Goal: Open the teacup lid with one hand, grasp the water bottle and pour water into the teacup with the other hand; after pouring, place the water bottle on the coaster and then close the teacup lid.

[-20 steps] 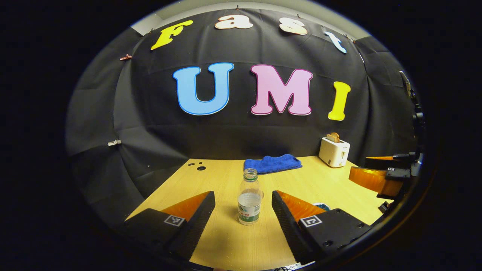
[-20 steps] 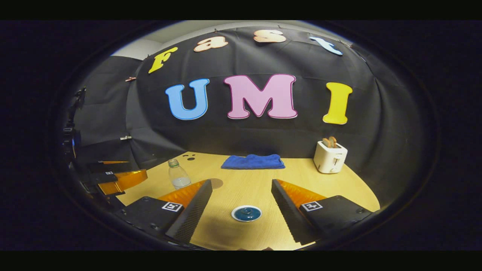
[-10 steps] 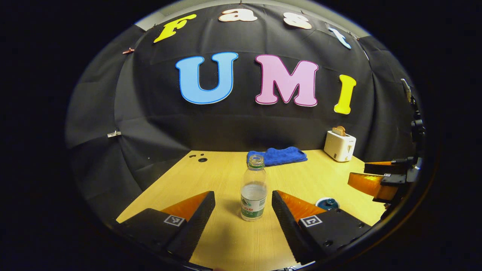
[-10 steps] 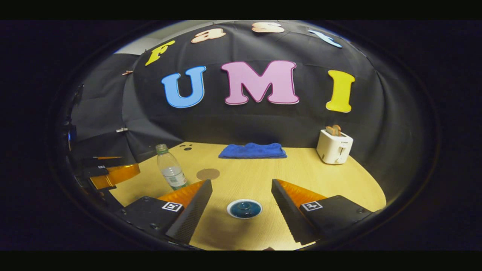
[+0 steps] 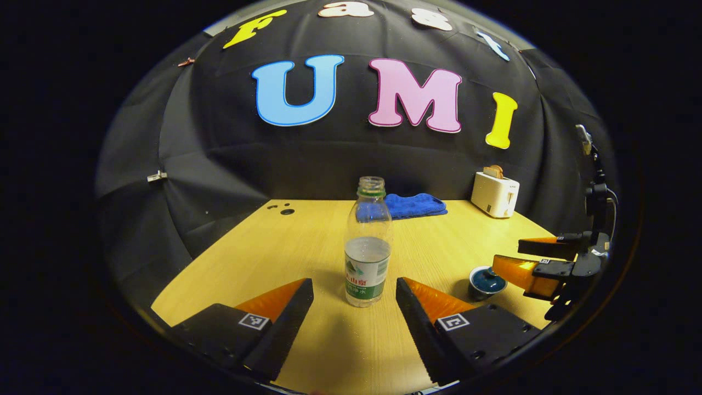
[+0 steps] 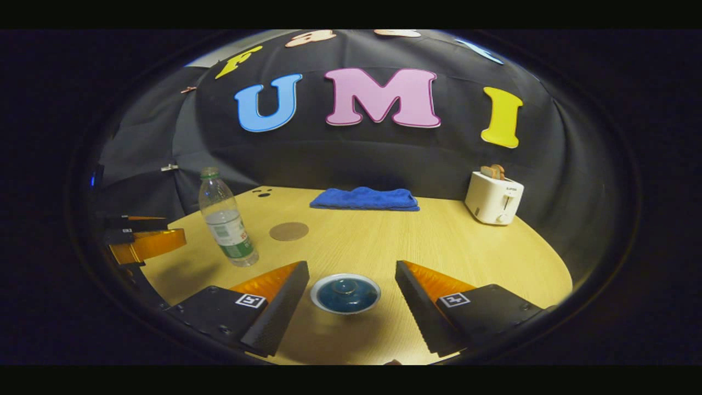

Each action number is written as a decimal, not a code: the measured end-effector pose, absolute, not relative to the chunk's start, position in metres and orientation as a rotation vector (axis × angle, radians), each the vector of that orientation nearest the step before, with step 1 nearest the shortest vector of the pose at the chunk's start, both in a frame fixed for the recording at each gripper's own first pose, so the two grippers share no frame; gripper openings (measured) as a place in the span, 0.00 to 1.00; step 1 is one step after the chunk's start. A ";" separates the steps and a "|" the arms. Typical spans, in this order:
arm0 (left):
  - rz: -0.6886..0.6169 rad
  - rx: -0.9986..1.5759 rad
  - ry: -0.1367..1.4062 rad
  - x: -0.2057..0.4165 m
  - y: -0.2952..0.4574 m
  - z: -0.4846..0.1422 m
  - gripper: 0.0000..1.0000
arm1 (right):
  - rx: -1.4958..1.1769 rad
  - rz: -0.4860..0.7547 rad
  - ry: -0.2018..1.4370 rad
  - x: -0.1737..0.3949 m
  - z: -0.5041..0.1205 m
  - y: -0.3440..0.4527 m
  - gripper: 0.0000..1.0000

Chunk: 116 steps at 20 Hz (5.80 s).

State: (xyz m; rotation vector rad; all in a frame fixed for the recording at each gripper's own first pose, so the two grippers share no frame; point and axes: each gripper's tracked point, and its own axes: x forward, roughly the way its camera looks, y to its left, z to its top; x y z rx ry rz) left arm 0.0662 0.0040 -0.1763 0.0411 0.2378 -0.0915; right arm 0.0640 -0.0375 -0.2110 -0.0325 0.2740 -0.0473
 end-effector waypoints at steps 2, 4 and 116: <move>-0.092 0.028 0.245 0.071 0.005 -0.187 0.95 | -0.050 -0.047 0.268 0.070 -0.220 -0.041 0.98; -0.099 0.019 0.253 0.075 0.005 -0.197 0.95 | -0.065 -0.035 0.250 0.077 -0.223 -0.040 0.98; -0.760 2.067 0.017 0.192 -0.133 -0.241 0.69 | 0.049 -0.133 0.248 0.009 -0.220 -0.159 0.27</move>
